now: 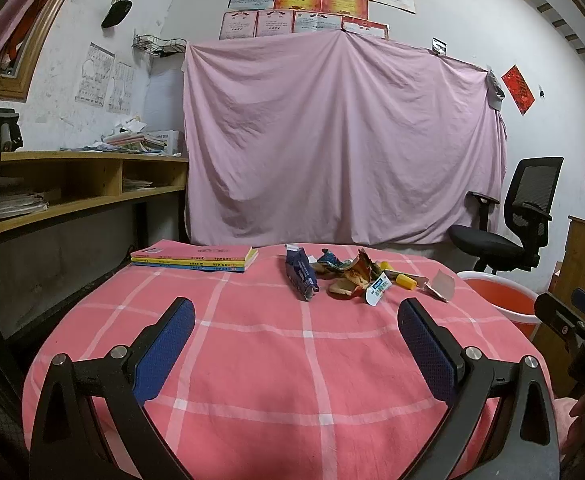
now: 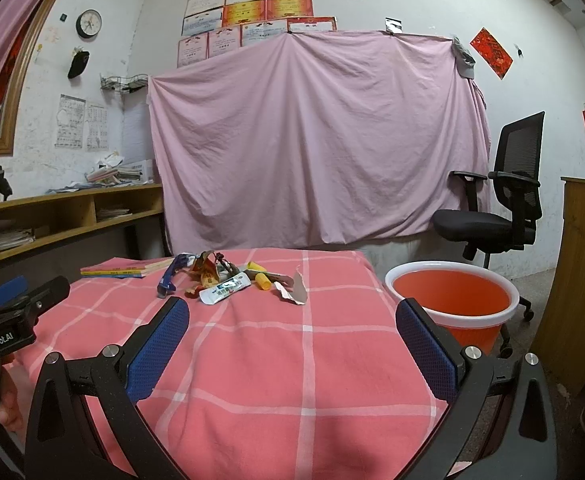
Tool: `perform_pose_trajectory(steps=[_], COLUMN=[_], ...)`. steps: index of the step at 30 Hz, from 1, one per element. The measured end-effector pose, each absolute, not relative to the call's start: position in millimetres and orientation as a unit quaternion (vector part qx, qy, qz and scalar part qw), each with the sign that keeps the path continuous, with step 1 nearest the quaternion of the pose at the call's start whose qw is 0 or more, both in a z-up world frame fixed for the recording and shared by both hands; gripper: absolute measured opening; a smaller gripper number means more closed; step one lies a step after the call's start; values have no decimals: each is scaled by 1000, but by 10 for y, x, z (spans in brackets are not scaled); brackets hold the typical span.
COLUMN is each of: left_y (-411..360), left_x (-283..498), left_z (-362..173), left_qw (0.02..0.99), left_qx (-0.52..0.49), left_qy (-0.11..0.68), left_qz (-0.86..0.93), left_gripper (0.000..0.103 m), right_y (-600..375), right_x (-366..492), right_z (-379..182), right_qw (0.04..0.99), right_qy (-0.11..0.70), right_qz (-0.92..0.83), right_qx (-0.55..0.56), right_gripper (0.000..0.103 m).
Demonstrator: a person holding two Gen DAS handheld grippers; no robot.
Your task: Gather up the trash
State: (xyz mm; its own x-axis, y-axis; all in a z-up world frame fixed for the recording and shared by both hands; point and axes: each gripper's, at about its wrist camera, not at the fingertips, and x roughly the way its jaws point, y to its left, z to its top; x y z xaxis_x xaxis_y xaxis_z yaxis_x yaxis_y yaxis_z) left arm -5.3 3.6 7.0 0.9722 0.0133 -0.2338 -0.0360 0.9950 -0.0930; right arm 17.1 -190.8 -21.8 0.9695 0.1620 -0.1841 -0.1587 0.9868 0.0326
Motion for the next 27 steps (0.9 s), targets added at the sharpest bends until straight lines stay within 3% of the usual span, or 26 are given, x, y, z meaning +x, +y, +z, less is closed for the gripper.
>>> perform_pose_trajectory(steps=[27], left_y=[24], left_x=[-54], left_z=[30], left_qw=[992], left_qx=[-48], left_qy=[116], left_qz=[13], left_gripper=[99], right_y=[-1878], right_x=[162], right_z=[-220], right_qw=[992], right_qy=[96], right_qz=[81], right_qx=[9], right_gripper=[103])
